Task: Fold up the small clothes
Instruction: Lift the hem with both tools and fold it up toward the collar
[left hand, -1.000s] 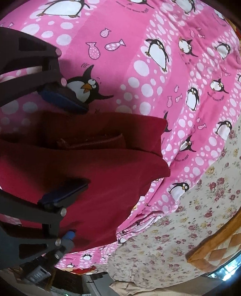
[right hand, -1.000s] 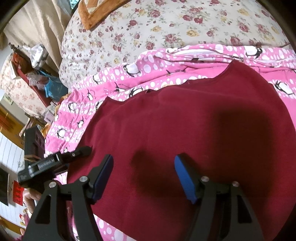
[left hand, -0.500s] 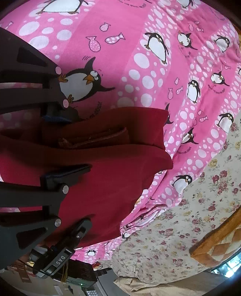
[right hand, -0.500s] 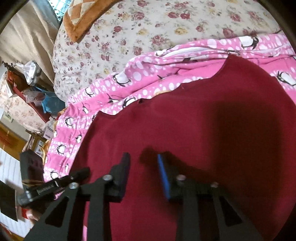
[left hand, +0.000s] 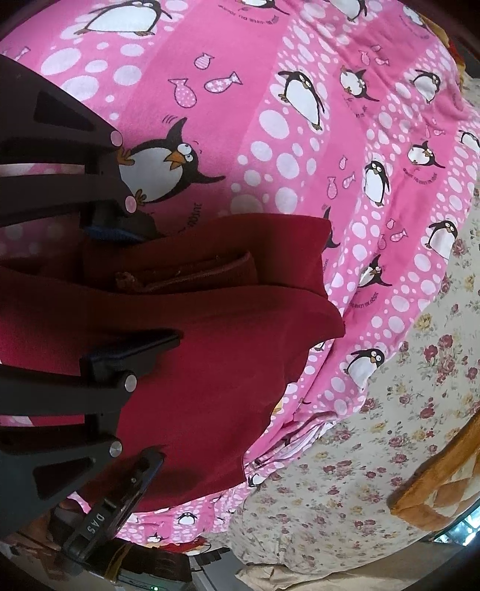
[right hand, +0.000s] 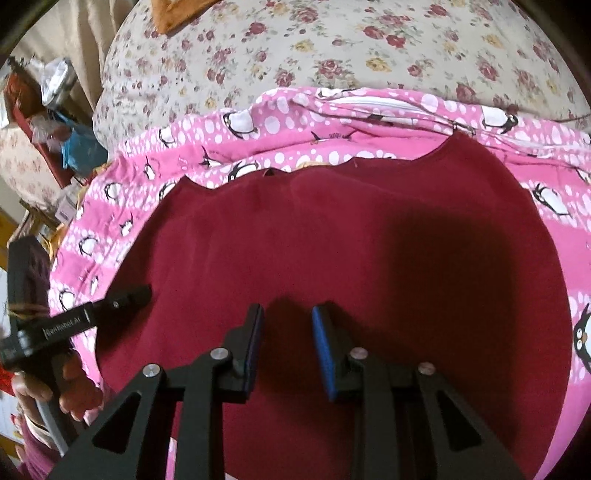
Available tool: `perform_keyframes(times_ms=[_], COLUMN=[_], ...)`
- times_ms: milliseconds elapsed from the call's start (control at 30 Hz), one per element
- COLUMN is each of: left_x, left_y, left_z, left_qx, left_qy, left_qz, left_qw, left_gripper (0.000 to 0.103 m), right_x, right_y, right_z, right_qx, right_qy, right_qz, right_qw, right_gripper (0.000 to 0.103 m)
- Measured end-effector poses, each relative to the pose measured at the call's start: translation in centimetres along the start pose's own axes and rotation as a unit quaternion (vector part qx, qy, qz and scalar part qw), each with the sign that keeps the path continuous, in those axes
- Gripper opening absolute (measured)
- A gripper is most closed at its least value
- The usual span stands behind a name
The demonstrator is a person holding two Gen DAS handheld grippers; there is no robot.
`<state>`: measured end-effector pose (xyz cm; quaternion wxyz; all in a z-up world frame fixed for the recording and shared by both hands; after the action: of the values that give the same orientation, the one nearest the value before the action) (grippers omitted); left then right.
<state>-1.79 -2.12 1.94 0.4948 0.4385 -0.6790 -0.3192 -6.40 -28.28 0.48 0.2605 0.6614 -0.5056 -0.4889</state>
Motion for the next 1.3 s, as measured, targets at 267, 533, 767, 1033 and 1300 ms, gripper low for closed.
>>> perform_keyframes(times_ms=[267, 533, 767, 1033, 1300], left_x=[1.3, 7.6, 14.7, 19.1, 21.1], left_y=[2.1, 5.2, 4.7, 2.1, -0.4], left_z=[0.2, -0.3, -0.3, 0.4, 2.0], left_qx=[0.021, 0.025, 0.003, -0.034, -0.053], left_qy=[-0.006, -0.047, -0.1, -0.152, -0.171], left_qz=[0.04, 0.12, 0.128, 0.107, 0.083], left_qw=[0.999, 0.9914, 0.9866, 0.982, 0.9803], left_gripper=[0.006, 0.005, 0.005, 0.005, 0.005], right_x=[0.6, 1.2, 2.3, 3.4, 6.0], right_y=[0.0, 0.1, 0.0, 2.0, 2.8], right_z=[0.3, 0.5, 0.5, 1.8, 3.0], right_qx=[0.015, 0.024, 0.03, 0.026, 0.022], right_qy=[-0.001, -0.016, -0.041, -0.054, -0.072], right_qz=[-0.023, -0.049, -0.089, -0.096, -0.147], right_qw=[1.0, 0.998, 0.995, 0.994, 0.986], right_gripper=[0.032, 0.032, 0.032, 0.032, 0.031])
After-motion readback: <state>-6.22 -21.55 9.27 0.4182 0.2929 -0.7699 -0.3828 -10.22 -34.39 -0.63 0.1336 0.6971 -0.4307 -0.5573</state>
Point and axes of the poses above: each gripper's, at about its wrist camera, not at the fingertips, and y roughly against the way its jaws point, x to its right, z to its underside, the point moved 1 cm from there along -y, roughly the way its jaws point, and after that the axes turned 7 degrees about -x, right-handed, at the moved point
